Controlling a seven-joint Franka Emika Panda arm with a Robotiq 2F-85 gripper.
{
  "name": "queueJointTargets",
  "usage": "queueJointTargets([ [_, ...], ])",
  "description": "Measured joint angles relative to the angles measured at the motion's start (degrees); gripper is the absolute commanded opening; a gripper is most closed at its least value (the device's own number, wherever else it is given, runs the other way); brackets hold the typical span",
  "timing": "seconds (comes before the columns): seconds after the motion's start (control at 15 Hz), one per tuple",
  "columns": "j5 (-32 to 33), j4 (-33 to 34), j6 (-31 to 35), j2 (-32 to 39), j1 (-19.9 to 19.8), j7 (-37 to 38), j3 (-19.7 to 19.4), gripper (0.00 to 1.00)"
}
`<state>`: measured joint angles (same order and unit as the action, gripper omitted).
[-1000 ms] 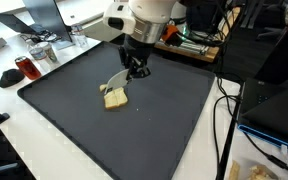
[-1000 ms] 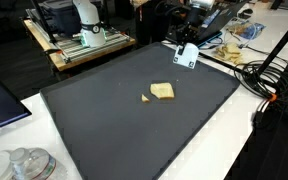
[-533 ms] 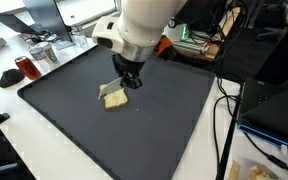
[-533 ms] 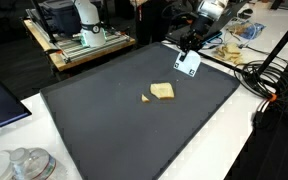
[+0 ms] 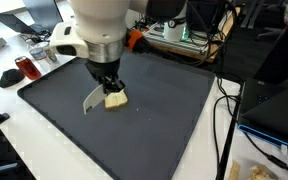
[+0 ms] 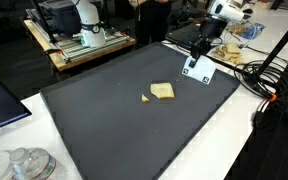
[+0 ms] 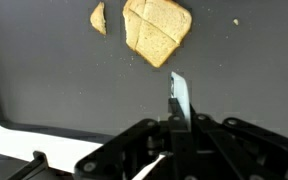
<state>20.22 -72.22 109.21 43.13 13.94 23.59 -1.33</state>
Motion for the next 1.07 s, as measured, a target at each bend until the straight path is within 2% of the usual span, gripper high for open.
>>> queueJointTargets([
  [0.4,-9.4,-0.2,10.0,-0.1,-7.0,-17.1,2.9,0.01],
  [0.6,-14.5,-1.7,12.6,-0.2,-10.7,-23.9,4.5,0.01],
  [0.8,-18.4,-2.8,11.4,-0.1,-13.5,-28.6,5.5,0.01],
  [1.07,-21.0,-2.9,5.7,-0.1,-15.2,-29.8,5.5,0.01],
])
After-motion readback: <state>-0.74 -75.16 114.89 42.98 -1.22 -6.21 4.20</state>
